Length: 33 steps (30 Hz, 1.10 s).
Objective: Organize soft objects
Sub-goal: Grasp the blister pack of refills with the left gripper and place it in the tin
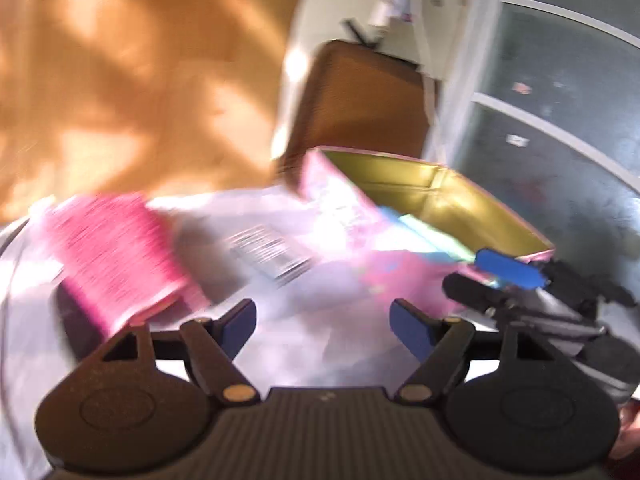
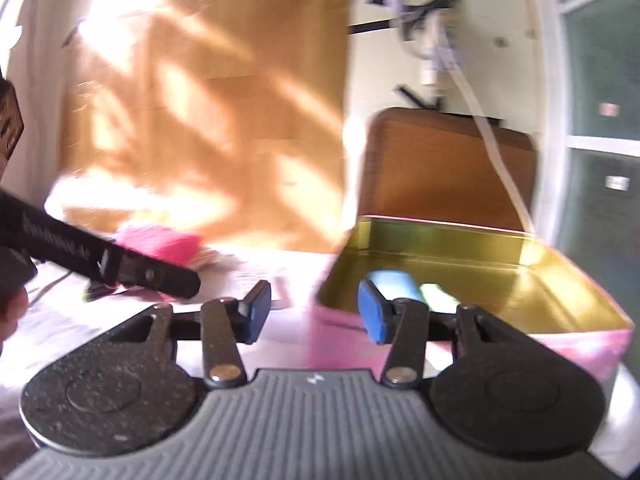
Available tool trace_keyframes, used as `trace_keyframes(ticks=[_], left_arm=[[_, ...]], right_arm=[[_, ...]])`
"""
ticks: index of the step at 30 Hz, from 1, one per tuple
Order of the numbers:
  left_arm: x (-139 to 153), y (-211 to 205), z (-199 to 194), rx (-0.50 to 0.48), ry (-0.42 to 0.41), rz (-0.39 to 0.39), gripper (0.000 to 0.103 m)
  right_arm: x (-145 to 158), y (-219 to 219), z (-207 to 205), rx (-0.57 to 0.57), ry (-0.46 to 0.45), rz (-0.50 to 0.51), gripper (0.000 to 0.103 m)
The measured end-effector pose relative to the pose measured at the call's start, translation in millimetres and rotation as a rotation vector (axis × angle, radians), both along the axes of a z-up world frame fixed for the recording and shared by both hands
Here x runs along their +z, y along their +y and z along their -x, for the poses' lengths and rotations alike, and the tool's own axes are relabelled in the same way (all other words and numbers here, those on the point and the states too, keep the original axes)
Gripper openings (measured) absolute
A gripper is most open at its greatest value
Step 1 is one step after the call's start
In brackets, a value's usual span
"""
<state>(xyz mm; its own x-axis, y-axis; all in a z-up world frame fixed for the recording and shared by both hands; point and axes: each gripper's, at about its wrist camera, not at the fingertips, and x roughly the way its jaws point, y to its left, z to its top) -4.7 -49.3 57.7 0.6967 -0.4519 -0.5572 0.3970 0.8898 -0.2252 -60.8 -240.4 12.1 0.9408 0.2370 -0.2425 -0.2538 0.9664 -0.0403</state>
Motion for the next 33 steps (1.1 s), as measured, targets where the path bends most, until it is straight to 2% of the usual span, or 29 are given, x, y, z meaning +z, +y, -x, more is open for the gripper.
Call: trace_keyframes(ticks=[3, 6, 10, 13, 17, 18, 20, 22, 23, 25, 28, 33], left_arm=[[-21, 40, 10, 0.101, 0.027, 0.014, 0.074], [-36, 67, 13, 0.189, 0.039, 0.004, 0.073], [-48, 82, 14, 0.221, 0.025, 0.049, 0.073], [-49, 83, 14, 0.233, 0.019, 0.047, 0.071], [-50, 86, 12, 0.238, 0.031, 0.081, 0.070], [-51, 87, 12, 0.238, 0.032, 0.089, 0.070], [-51, 89, 12, 0.236, 0.034, 0.103, 0.070], [-52, 90, 11, 0.234, 0.037, 0.116, 0.070], [-52, 90, 11, 0.233, 0.038, 0.122, 0.070], [-52, 91, 11, 0.232, 0.040, 0.130, 0.071], [-52, 91, 11, 0.233, 0.042, 0.138, 0.072], [-52, 91, 10, 0.228, 0.042, 0.132, 0.072]], right_arm=[[-5, 37, -16, 0.070, 0.039, 0.062, 0.049], [-8, 66, -43, 0.071, 0.077, 0.118, 0.049], [-9, 86, -92, 0.006, 0.129, 0.154, 0.050], [-14, 91, -121, -0.009, 0.155, 0.192, 0.056], [-25, 94, -154, -0.044, 0.216, 0.251, 0.065], [-28, 92, -161, -0.055, 0.244, 0.249, 0.066], [-28, 83, -173, -0.058, 0.292, 0.176, 0.074], [-28, 73, -182, -0.045, 0.347, 0.103, 0.076], [-28, 68, -185, -0.036, 0.368, 0.073, 0.074], [-27, 62, -183, -0.020, 0.386, 0.032, 0.063], [-29, 68, -164, -0.018, 0.374, 0.045, 0.062], [-30, 76, -104, 0.083, 0.356, 0.064, 0.062]])
